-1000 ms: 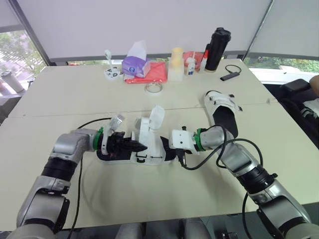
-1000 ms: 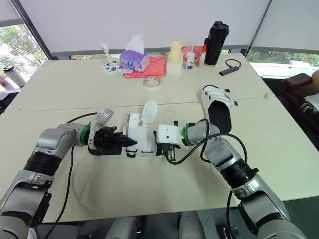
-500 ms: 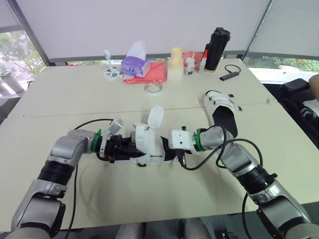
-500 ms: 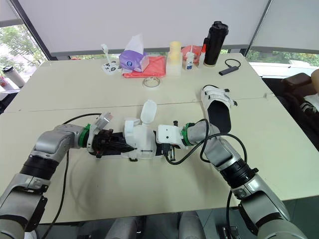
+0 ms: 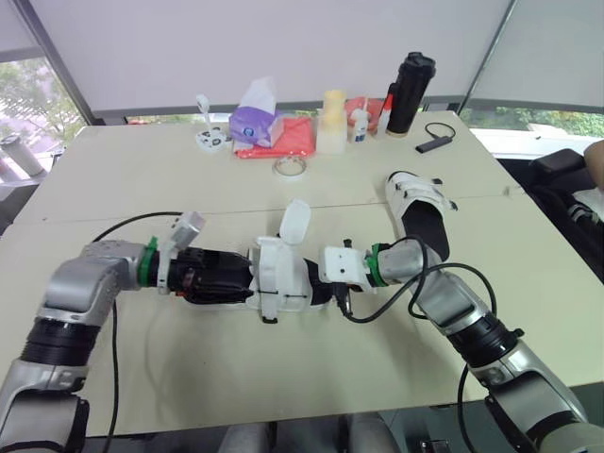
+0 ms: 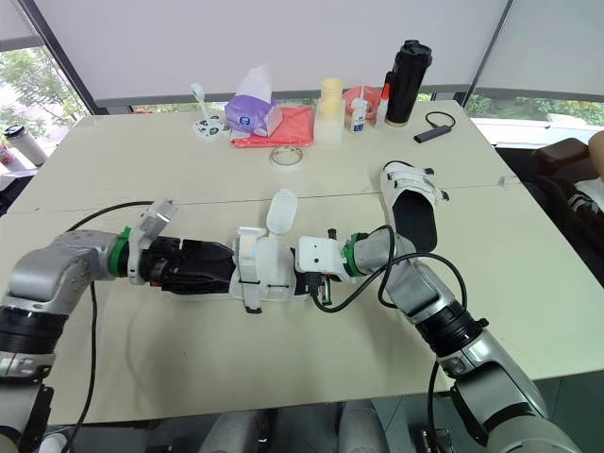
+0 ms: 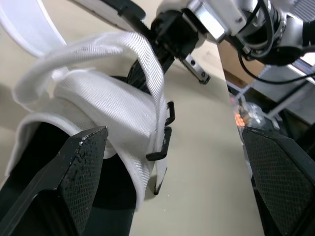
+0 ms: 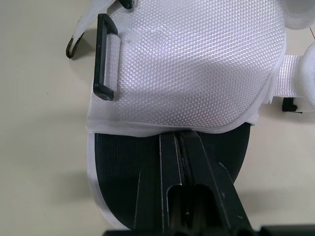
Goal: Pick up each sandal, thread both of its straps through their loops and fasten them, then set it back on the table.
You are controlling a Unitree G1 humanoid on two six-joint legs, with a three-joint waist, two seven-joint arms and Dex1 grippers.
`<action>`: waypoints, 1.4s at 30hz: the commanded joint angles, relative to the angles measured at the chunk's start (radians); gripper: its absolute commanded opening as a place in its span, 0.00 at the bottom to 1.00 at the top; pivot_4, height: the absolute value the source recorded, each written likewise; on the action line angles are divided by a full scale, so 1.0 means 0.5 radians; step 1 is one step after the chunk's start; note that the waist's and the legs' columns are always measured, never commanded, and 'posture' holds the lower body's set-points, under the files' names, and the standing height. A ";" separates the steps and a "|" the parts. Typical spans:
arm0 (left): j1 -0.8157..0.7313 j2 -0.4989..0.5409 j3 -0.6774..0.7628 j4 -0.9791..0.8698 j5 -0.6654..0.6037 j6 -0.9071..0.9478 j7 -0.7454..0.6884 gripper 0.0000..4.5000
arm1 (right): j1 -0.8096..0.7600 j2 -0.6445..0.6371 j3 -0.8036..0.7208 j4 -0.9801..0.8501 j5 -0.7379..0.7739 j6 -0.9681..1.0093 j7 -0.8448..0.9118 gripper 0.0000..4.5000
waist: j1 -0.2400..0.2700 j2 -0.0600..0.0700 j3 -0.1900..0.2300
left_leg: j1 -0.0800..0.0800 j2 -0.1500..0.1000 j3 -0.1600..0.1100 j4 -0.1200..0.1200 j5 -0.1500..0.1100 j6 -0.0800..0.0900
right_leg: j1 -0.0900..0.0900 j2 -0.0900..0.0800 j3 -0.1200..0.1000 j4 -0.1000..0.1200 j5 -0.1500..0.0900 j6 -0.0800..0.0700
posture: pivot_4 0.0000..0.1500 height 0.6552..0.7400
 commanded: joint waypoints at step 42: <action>0.735 -0.450 -0.177 -0.339 -0.005 -0.195 0.534 0.99 | 0.013 0.009 0.049 0.032 -0.040 0.015 0.042 0.00 | 0.014 0.001 -0.005 | 0.014 0.000 0.004 -0.016 0.001 -0.001 | 0.001 -0.001 0.015 -0.002 -0.006 -0.013 | 1.00 1.00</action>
